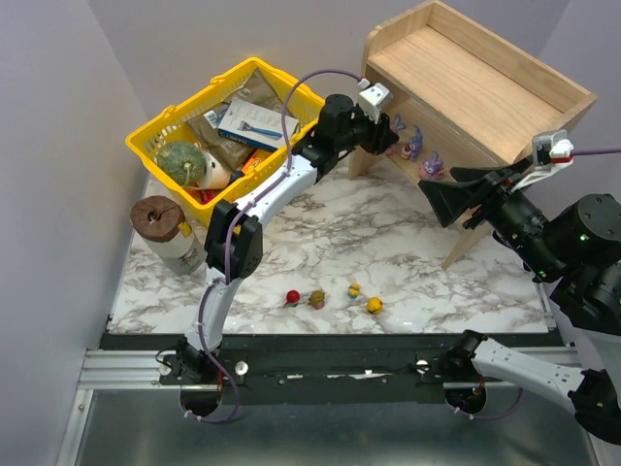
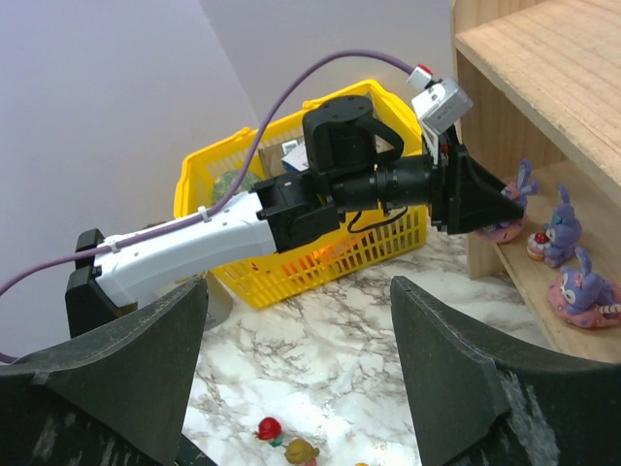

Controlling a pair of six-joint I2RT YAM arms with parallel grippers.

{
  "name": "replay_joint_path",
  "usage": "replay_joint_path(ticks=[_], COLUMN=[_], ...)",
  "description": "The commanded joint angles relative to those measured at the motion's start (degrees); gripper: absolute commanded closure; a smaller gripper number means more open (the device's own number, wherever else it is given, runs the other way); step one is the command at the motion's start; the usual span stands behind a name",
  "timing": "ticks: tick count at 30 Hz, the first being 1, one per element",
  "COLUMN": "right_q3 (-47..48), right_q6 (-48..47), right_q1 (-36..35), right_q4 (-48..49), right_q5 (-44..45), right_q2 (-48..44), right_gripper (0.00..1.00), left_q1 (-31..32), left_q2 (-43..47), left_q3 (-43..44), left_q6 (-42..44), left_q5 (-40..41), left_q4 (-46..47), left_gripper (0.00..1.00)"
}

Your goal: Place and organize the plastic toys onto the shelf

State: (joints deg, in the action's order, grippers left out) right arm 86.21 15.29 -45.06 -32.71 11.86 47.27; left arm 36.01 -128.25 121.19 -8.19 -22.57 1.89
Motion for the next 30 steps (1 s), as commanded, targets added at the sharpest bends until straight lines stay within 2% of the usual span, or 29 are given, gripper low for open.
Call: replay_joint_path(ticks=[1, 9, 19, 23, 30], right_q3=[-0.8, -1.1, -1.6, -1.5, -1.2], right_q6=[-1.2, -1.8, -2.2, -2.4, -2.6], right_q1=[-0.3, -0.3, -0.2, -0.2, -0.2], right_q4=[-2.7, -3.6, -3.4, -3.4, -3.3], right_q5=[1.7, 2.7, 2.7, 3.2, 4.0], right_q2=[-0.2, 0.3, 1.9, 2.2, 3.0], right_gripper=[0.17, 0.17, 0.17, 0.17, 0.17], left_q1=[0.0, -0.3, -1.6, -2.0, -2.4], left_q2=[-3.2, -8.2, -11.7, -12.5, -12.7], left_q3=[6.6, 12.0, 13.7, 14.2, 12.8], left_q6=[6.0, 7.3, 4.0, 3.7, 1.1], left_q5=[0.7, 1.0, -0.7, -1.2, -3.3], left_q4=[-1.8, -5.9, -4.1, -3.5, -0.4], left_gripper=[1.0, 0.88, 0.73, 0.6, 0.57])
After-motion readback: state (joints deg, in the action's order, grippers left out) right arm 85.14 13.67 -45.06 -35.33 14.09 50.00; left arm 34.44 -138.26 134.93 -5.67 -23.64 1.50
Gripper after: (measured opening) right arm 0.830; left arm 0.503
